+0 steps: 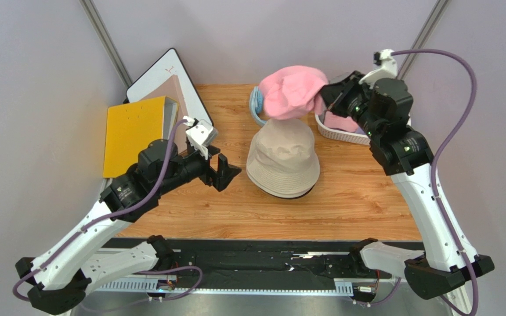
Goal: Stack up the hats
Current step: Stack the hat on the hat.
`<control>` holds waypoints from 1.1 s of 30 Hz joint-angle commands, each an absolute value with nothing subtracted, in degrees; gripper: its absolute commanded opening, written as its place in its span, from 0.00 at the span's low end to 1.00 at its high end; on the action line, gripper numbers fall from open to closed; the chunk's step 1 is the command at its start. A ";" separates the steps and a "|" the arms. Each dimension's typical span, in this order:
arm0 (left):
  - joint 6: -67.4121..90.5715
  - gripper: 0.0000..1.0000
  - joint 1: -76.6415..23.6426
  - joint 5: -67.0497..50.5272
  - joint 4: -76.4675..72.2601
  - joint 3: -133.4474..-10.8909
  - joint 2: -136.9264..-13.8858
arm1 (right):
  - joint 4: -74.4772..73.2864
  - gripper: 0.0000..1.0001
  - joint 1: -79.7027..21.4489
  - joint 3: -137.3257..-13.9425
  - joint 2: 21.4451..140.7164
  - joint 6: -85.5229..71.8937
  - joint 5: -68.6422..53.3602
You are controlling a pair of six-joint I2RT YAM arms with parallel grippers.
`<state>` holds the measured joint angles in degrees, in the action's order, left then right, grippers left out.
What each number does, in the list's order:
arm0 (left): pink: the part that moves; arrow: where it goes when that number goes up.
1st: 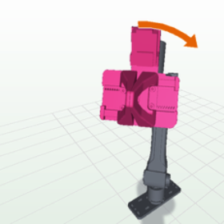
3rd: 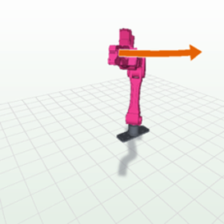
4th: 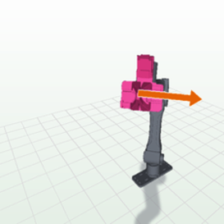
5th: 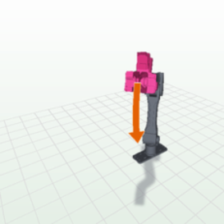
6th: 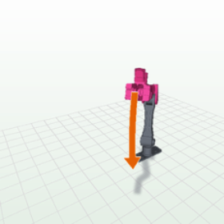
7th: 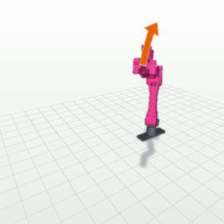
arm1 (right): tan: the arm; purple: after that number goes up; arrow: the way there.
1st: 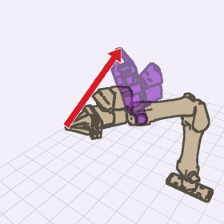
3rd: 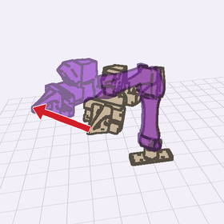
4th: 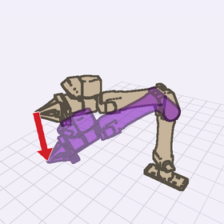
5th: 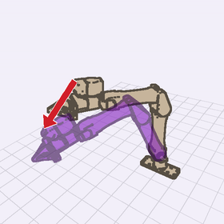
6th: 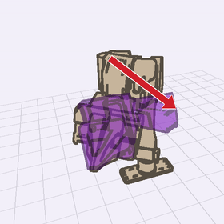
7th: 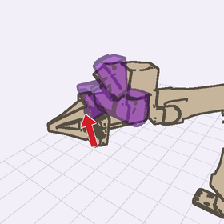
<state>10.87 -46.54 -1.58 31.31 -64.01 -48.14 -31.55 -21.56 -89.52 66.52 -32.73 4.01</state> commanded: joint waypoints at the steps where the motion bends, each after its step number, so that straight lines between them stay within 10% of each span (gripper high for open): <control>1: 5.03 0.93 -51.93 5.62 28.12 -72.50 -50.70 | -31.56 0.00 -28.29 -87.54 65.13 -34.27 -2.37; 20: -5.10 0.97 -60.12 16.16 24.08 -75.86 -59.06 | -28.12 0.00 -49.57 -95.18 76.19 -34.72 11.87; 32: -7.73 0.64 -60.03 28.74 23.03 -71.28 -58.89 | -26.37 0.00 -50.63 -92.82 73.65 -35.07 9.94; 33: -7.91 0.51 -60.03 28.48 23.11 -71.19 -58.71 | -26.37 0.00 -50.63 -92.73 73.65 -35.16 9.58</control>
